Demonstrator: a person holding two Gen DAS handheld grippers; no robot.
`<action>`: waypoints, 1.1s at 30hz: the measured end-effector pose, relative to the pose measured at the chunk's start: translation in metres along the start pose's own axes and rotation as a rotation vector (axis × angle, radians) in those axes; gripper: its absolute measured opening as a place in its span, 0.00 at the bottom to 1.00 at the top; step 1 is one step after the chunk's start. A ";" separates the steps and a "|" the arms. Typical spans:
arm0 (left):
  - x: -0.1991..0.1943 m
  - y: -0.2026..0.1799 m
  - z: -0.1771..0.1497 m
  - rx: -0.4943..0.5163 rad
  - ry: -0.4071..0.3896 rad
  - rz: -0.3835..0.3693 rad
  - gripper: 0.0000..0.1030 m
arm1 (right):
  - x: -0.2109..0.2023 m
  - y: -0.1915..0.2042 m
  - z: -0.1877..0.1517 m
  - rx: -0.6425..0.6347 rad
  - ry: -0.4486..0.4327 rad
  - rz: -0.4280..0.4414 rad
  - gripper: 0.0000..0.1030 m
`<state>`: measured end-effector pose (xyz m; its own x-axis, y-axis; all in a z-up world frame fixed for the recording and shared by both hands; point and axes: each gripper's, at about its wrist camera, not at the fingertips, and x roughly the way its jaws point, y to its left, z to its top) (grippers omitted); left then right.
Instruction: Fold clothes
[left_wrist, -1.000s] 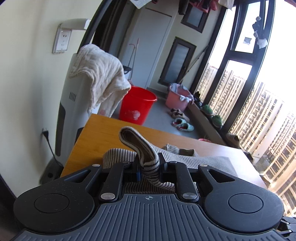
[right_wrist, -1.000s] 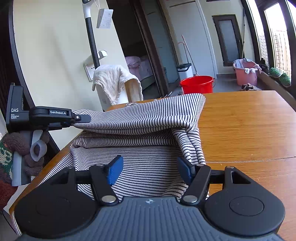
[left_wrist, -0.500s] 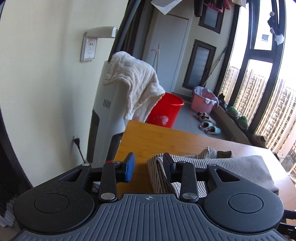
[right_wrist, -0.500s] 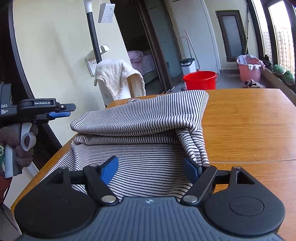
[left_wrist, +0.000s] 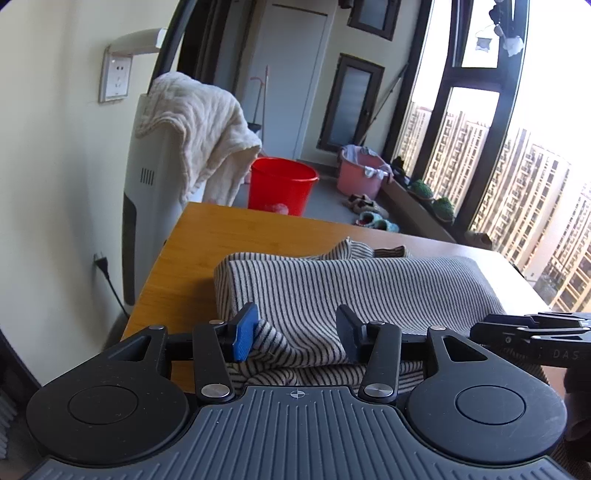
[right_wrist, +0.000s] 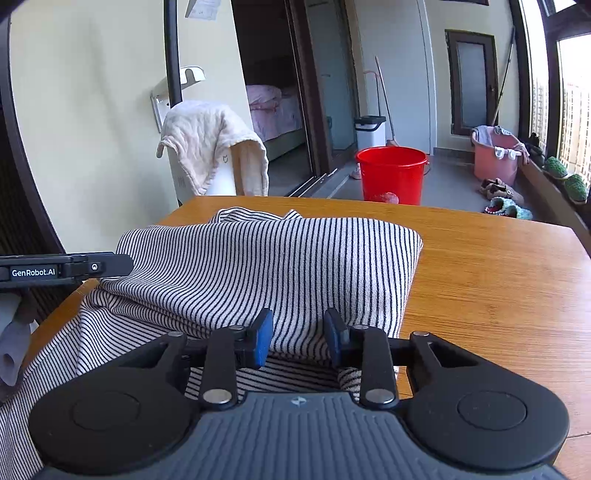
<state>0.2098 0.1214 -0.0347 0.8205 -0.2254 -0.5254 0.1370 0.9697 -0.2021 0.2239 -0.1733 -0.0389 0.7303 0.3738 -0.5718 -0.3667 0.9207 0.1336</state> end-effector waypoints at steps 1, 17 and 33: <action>0.001 -0.003 0.000 0.004 0.002 -0.005 0.50 | -0.002 -0.003 0.000 -0.009 0.003 -0.020 0.27; 0.038 -0.030 0.021 -0.029 0.078 -0.019 0.74 | -0.041 -0.009 -0.022 -0.064 -0.095 -0.139 0.41; 0.044 -0.061 0.030 0.234 -0.052 0.100 0.12 | -0.070 0.002 -0.055 0.031 -0.080 0.093 0.69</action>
<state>0.2538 0.0549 -0.0203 0.8630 -0.1281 -0.4886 0.1736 0.9836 0.0487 0.1406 -0.2040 -0.0434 0.7378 0.4646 -0.4897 -0.4182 0.8841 0.2087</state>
